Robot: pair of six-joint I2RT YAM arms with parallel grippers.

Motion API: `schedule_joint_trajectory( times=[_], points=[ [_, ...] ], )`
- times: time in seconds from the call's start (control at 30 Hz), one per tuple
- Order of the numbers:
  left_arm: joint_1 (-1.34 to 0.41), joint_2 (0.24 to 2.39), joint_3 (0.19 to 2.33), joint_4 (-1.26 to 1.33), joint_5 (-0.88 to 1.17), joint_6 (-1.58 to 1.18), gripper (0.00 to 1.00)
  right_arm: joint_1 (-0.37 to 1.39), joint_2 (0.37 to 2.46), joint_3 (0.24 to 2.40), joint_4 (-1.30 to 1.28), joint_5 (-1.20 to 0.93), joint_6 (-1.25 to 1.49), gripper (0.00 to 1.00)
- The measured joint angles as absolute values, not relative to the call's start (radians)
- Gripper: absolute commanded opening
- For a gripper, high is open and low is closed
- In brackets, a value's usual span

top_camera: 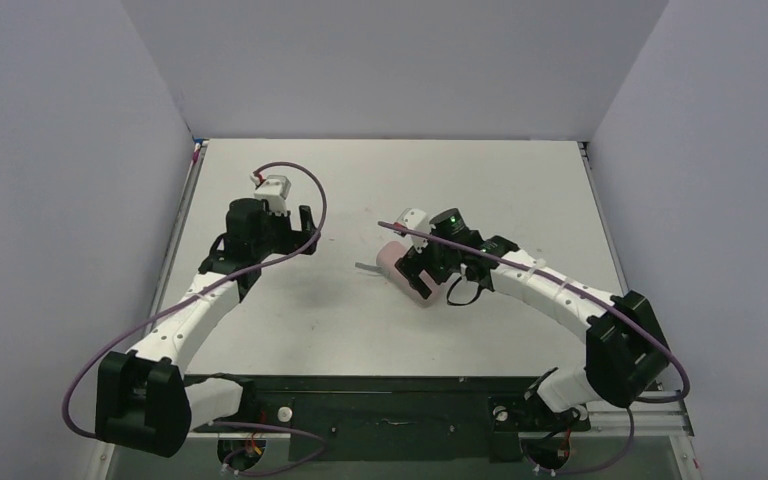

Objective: Open the umbrella

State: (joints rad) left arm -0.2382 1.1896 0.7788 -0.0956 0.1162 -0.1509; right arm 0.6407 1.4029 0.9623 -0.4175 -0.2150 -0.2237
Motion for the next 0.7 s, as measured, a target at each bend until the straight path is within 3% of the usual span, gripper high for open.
schedule_joint_trajectory(
  times=[0.37,0.43,0.53,0.6,0.7],
  points=[
    [-0.171,1.243,0.778,-0.075,0.192,-0.257,0.97,0.709,1.629,1.047,-0.406,-0.11,-0.155,0.9],
    [-0.161,1.243,0.778,-0.07,0.213,-0.26,0.97,0.709,1.646,1.047,-0.412,-0.104,-0.169,0.85],
    [-0.157,1.243,0.774,-0.054,0.252,-0.258,0.98,0.705,1.649,1.026,-0.413,-0.102,-0.203,0.69],
    [-0.161,1.239,0.751,-0.009,0.288,-0.244,0.88,0.695,1.645,0.996,-0.401,-0.107,-0.235,0.64],
    [-0.205,1.211,0.669,0.062,0.326,-0.194,0.64,0.666,1.593,0.934,-0.378,-0.132,-0.316,0.58]
  ],
)
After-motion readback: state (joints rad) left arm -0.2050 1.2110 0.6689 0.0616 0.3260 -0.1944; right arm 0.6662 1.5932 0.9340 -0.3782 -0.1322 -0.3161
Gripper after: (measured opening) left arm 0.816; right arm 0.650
